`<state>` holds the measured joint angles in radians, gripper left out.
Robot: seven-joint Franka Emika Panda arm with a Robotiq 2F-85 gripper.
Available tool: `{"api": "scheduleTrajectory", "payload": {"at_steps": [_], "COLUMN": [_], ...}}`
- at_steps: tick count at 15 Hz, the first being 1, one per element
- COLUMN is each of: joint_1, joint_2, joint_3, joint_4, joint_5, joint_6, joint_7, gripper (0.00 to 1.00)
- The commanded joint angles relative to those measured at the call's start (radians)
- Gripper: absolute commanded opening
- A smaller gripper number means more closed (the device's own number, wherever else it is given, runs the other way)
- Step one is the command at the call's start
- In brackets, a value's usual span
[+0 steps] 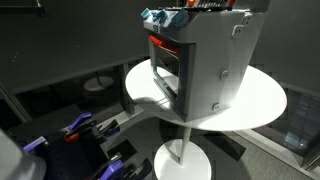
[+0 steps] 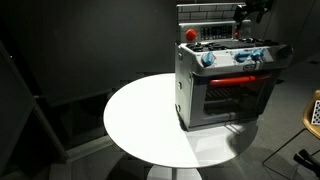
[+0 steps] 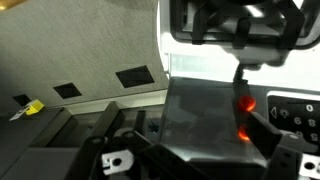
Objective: Press the top right orange button on the stove
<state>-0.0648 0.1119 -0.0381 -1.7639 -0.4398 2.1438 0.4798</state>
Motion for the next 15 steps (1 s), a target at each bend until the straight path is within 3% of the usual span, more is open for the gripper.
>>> {"api": "scheduleTrajectory", "payload": {"at_steps": [1,7,15], "joint_1": [0.013,0.017,0.032], "joint_2": [0.036,-0.010,-0.139], "joint_3": [-0.023,-0.019,0.000], "joint_4": [0.062,0.050,0.003], "joint_5": [0.018,0.087,0.262], "joint_6": [-0.030,-0.091,-0.308], "joint_7": [0.001,-0.011,-0.066], "gripper": [1.00,1.00,1.00]}}
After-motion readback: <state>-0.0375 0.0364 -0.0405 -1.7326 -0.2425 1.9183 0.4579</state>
